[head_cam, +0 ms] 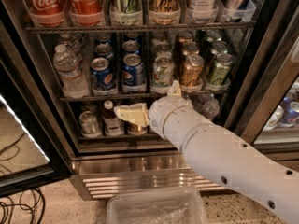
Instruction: Pick 7up can from middle shelf of fridge
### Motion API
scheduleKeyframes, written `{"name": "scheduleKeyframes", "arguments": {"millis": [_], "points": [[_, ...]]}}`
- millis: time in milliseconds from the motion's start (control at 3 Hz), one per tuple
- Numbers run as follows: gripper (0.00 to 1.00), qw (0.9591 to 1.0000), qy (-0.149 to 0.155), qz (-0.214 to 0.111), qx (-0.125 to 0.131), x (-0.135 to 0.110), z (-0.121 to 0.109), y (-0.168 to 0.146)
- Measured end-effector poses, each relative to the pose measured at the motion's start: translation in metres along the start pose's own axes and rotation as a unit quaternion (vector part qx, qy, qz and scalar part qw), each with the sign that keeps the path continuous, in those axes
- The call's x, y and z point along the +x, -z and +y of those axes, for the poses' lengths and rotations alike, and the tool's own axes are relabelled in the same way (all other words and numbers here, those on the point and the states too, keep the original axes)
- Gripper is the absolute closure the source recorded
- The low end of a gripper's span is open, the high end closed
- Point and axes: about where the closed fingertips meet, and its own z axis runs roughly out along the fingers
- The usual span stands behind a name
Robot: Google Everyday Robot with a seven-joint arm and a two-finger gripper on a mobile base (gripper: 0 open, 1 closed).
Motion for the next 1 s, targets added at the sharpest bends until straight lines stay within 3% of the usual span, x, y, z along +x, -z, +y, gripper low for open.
{"name": "scheduleKeyframes", "arguments": {"millis": [333,667,1000], "points": [[0.0,1.0,0.0,0.0,0.0,0.0,0.0,0.0],[0.15,0.9995,-0.021,-0.015,0.017,0.006,-0.006,-0.007],[0.16,0.9973,-0.042,-0.042,0.044,0.012,-0.011,-0.019]]}}
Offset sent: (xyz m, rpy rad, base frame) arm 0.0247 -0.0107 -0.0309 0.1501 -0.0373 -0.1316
